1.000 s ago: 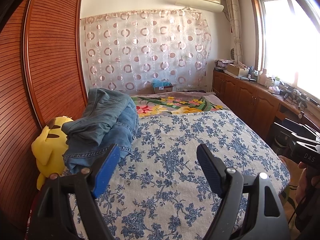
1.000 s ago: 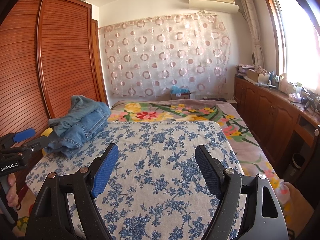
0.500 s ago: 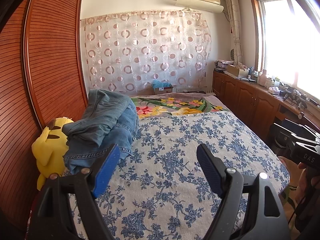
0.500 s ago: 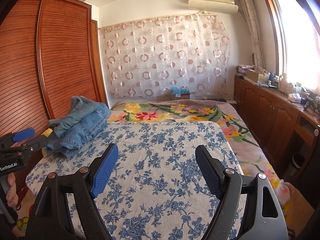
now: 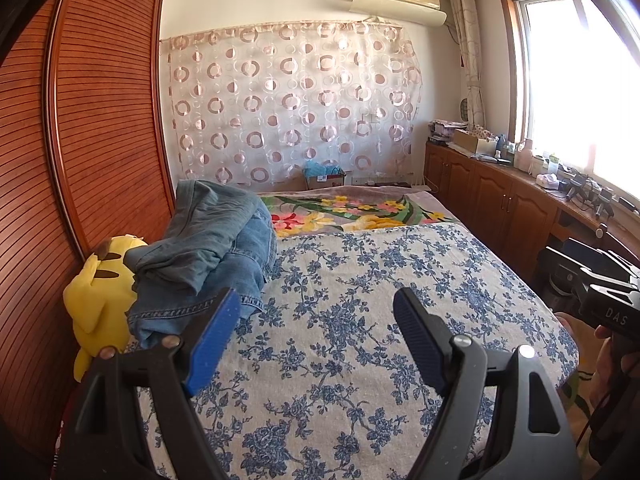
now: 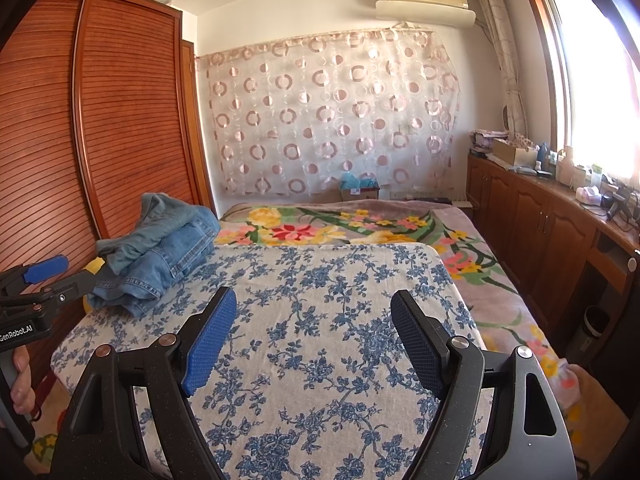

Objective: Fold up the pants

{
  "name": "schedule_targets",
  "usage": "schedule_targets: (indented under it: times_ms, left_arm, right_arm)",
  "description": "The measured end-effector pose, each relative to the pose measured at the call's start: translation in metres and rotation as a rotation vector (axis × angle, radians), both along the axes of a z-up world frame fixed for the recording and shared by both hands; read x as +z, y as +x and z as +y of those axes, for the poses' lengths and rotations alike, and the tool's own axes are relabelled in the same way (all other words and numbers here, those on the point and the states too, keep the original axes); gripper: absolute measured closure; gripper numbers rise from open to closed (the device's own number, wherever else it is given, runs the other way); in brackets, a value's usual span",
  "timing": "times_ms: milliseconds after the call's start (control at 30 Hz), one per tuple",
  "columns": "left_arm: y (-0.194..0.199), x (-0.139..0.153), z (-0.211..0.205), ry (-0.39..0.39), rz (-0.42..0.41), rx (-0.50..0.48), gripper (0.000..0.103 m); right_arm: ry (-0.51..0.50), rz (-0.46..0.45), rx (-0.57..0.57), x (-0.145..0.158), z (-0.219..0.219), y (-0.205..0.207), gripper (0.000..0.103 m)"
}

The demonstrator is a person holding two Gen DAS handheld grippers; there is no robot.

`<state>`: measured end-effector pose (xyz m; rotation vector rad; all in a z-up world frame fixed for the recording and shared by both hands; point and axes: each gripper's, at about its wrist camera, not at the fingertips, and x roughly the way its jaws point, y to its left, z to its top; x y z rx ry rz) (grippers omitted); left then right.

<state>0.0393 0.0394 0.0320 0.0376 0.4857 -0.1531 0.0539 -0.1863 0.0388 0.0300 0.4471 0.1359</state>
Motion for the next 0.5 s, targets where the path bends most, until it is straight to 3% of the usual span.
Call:
schedule_targets:
  times_ms: [500]
  left_arm:
    - [0.0000, 0.0003, 0.0000, 0.000, -0.001, 0.000, 0.024]
  right_arm:
    - [0.001, -0.001, 0.000, -0.0008, -0.0001, -0.0006, 0.021]
